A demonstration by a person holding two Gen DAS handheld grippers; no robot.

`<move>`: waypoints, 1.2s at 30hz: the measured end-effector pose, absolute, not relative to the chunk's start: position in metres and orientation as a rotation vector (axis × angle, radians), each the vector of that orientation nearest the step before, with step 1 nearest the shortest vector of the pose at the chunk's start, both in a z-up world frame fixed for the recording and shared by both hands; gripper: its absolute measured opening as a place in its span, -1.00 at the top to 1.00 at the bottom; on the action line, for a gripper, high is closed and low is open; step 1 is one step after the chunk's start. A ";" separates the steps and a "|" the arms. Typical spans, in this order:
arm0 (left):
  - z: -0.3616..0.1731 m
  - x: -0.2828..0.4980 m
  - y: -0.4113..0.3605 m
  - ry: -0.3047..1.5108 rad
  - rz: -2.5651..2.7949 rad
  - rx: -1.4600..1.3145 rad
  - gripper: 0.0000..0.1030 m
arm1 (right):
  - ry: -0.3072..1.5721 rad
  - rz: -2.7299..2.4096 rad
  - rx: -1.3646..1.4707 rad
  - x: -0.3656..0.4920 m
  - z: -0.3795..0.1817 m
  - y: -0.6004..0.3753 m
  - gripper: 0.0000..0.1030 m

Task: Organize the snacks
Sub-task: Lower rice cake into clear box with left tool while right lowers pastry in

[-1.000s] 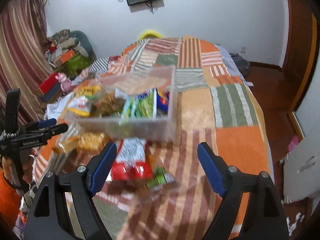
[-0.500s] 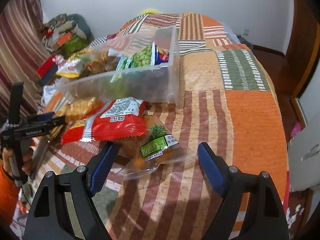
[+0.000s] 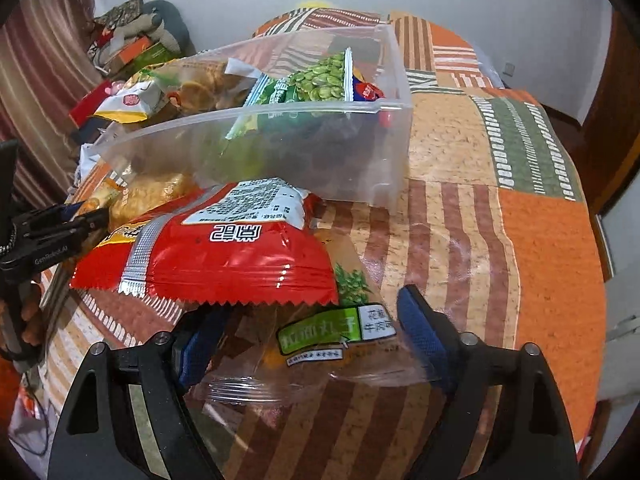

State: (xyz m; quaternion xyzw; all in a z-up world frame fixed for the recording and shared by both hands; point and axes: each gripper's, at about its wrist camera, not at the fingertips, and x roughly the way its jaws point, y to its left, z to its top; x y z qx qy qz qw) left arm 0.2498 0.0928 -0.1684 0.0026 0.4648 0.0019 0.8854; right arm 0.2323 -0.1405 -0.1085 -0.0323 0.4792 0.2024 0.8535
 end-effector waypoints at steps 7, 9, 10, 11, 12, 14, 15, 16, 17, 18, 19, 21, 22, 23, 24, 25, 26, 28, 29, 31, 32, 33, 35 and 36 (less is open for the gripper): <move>-0.162 0.235 0.093 0.962 -0.020 0.001 0.34 | 0.996 0.433 0.016 0.217 -0.101 -0.164 -0.01; -0.156 0.229 0.092 0.952 -0.025 -0.009 0.34 | 0.991 0.428 0.021 0.211 -0.099 -0.169 0.05; -0.152 0.226 0.091 0.943 -0.028 -0.013 0.34 | 0.986 0.425 0.022 0.207 -0.097 -0.172 0.10; -0.149 0.225 0.091 0.937 -0.030 -0.014 0.34 | 0.984 0.422 0.022 0.205 -0.096 -0.174 0.14; -0.143 0.222 0.089 0.923 -0.033 -0.015 0.34 | 0.979 0.419 0.023 0.202 -0.094 -0.177 0.17; -0.134 0.218 0.088 0.902 -0.038 -0.018 0.34 | 0.965 0.410 0.028 0.197 -0.088 -0.184 0.24; -0.130 0.217 0.087 0.892 -0.041 -0.020 0.34 | 0.957 0.403 0.033 0.195 -0.085 -0.186 0.25; -0.124 0.215 0.086 0.879 -0.043 -0.022 0.34 | 0.949 0.394 0.038 0.193 -0.082 -0.189 0.25; -0.120 0.214 0.085 0.870 -0.046 -0.023 0.34 | 0.939 0.386 0.041 0.191 -0.079 -0.193 0.25; -0.114 0.212 0.083 0.857 -0.050 -0.024 0.34 | 0.931 0.379 0.044 0.190 -0.076 -0.195 0.25; -0.109 0.211 0.082 0.845 -0.053 -0.025 0.34 | 0.921 0.371 0.047 0.189 -0.074 -0.198 0.26; -0.099 0.208 0.078 0.825 -0.062 -0.028 0.34 | 0.899 0.356 0.053 0.188 -0.067 -0.202 0.26; -0.094 0.208 0.076 0.814 -0.065 -0.030 0.34 | 0.886 0.349 0.053 0.188 -0.063 -0.204 0.26; -0.091 0.209 0.076 0.806 -0.069 -0.031 0.34 | 0.877 0.343 0.051 0.189 -0.060 -0.205 0.26; -0.085 0.209 0.074 0.794 -0.075 -0.034 0.34 | 0.864 0.338 0.051 0.190 -0.055 -0.206 0.26; -0.081 0.208 0.072 0.785 -0.079 -0.036 0.34 | 0.847 0.332 0.054 0.190 -0.049 -0.206 0.26; -0.076 0.209 0.071 0.776 -0.085 -0.040 0.34 | 0.834 0.331 0.058 0.191 -0.045 -0.207 0.26; -0.067 0.212 0.068 0.759 -0.098 -0.056 0.34 | 0.801 0.330 0.072 0.195 -0.034 -0.208 0.26; -0.064 0.214 0.066 0.753 -0.103 -0.063 0.34 | 0.785 0.333 0.075 0.197 -0.029 -0.208 0.26; -0.058 0.218 0.062 0.741 -0.116 -0.080 0.34 | 0.758 0.335 0.070 0.200 -0.020 -0.204 0.26; -0.054 0.222 0.060 0.734 -0.122 -0.086 0.34 | 0.747 0.338 0.069 0.200 -0.016 -0.202 0.26; -0.052 0.225 0.058 0.728 -0.126 -0.088 0.34 | 0.736 0.344 0.069 0.202 -0.013 -0.201 0.26; -0.046 0.232 0.053 0.712 -0.129 -0.083 0.34 | 0.717 0.355 0.068 0.207 -0.007 -0.196 0.26; -0.044 0.235 0.051 0.708 -0.130 -0.083 0.34 | 0.708 0.359 0.068 0.210 -0.004 -0.193 0.26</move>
